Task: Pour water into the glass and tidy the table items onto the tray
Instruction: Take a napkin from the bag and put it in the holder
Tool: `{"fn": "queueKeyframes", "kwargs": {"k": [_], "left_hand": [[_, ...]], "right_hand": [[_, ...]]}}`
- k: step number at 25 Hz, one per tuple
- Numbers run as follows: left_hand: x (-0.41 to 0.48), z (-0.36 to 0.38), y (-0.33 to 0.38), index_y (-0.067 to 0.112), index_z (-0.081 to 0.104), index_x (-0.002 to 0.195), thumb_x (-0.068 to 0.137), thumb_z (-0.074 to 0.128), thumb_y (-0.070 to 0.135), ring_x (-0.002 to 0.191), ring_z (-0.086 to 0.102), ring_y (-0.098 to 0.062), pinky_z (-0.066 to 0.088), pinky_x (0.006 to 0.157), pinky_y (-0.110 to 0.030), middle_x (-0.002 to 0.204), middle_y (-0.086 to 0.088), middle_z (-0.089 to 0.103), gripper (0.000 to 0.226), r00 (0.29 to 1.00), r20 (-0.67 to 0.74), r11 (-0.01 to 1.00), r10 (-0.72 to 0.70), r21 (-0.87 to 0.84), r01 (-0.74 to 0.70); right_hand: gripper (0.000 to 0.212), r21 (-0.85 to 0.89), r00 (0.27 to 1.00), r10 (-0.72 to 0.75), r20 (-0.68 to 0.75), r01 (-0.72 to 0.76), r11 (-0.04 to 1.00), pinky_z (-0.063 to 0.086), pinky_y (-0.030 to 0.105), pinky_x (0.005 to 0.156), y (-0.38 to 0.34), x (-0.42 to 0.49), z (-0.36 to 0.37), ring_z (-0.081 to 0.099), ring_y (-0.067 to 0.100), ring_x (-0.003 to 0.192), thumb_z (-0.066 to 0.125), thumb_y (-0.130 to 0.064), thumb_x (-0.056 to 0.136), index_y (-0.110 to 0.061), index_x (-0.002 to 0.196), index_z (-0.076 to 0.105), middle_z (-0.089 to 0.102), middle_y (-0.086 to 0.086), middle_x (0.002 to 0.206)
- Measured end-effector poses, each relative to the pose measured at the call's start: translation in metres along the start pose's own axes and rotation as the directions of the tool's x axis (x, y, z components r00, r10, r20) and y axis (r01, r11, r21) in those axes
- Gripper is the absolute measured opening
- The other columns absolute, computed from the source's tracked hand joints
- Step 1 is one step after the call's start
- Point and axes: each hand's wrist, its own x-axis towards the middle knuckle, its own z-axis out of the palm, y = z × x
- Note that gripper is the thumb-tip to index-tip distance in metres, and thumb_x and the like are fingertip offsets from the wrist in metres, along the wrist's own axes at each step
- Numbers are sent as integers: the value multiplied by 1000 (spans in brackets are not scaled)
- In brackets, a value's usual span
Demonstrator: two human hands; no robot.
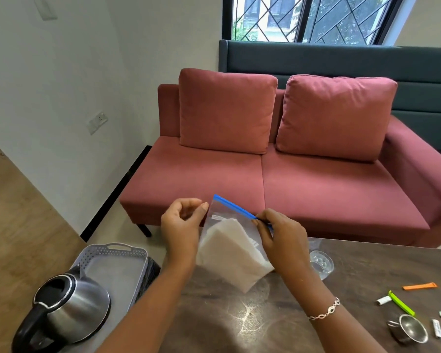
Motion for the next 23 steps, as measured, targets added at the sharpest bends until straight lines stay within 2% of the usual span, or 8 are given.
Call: {"fn": "queueKeyframes", "kwargs": {"k": [1, 3, 5, 9, 11, 13, 17, 23], "left_hand": [[-10, 5, 0, 15, 63, 72, 78, 69, 1, 66, 56, -15, 51, 65, -24, 69, -1, 63, 17, 996, -20, 995, -89, -54, 88], [-31, 17, -2, 8, 63, 75, 81, 65, -1, 68, 57, -16, 53, 62, -22, 70, -6, 62, 11, 944, 125, 922, -306, -209, 327], [-43, 24, -2, 2, 64, 81, 83, 62, -1, 69, 62, -13, 55, 67, -23, 74, -10, 64, 4, 876, 241, 841, -417, -264, 473], [-43, 26, 1, 1, 65, 80, 85, 58, -5, 55, 65, -9, 57, 59, -19, 72, -11, 65, 11, 880, 226, 809, -419, -347, 474], [-43, 23, 3, 1, 65, 80, 86, 57, -7, 55, 66, -9, 57, 58, -19, 71, -10, 67, 13, 888, 205, 814, -412, -357, 459], [-44, 21, 3, 3, 66, 79, 86, 56, -7, 58, 68, -10, 57, 58, -19, 73, -10, 68, 15, 891, 203, 823, -406, -342, 453], [-44, 19, 2, 3, 67, 80, 85, 57, -7, 62, 69, -12, 56, 58, -18, 73, -9, 70, 15, 896, 199, 837, -397, -322, 443], [-46, 16, -3, -2, 66, 79, 81, 59, -11, 60, 67, -11, 56, 59, -18, 71, -12, 68, 12, 893, 184, 842, -411, -299, 449]], "right_hand": [[9, -9, 1000, 14, -12, -14, 1000, 36, 22, 47, 0, -3, 2, 55, 19, 50, 61, -19, 78, -15, 70, 60, 62, -4, 59], [13, 4, 1000, 17, -4, -17, 1000, 41, 26, 48, -4, -10, 7, 57, 21, 52, 55, -24, 80, -15, 72, 60, 63, -3, 61], [21, 31, 999, 2, 40, -4, 1000, 44, 29, 49, -9, -18, 13, 59, 20, 54, 47, -30, 82, -16, 74, 61, 64, -4, 64], [31, 97, 995, -49, 86, 41, 994, 41, 20, 63, -15, -27, 21, 61, 10, 66, 41, -33, 84, -15, 84, 66, 69, -2, 81], [35, 167, 993, -46, 106, 27, 986, 39, 7, 69, -18, -27, 21, 57, 8, 77, 41, -35, 85, -13, 89, 69, 68, -2, 88], [38, 216, 992, -31, 122, 4, 976, 40, 0, 70, -20, -26, 19, 60, 5, 75, 43, -37, 85, -10, 90, 70, 68, 0, 89], [23, 300, 990, 20, 143, -62, 952, 50, 15, 63, -21, -21, 16, 63, 11, 74, 56, -27, 81, -11, 85, 71, 67, 0, 83], [6, 319, 977, 73, 198, -135, 938, 48, 13, 63, -25, -20, 18, 62, 12, 69, 67, -9, 79, -10, 78, 72, 67, 0, 77]]}}
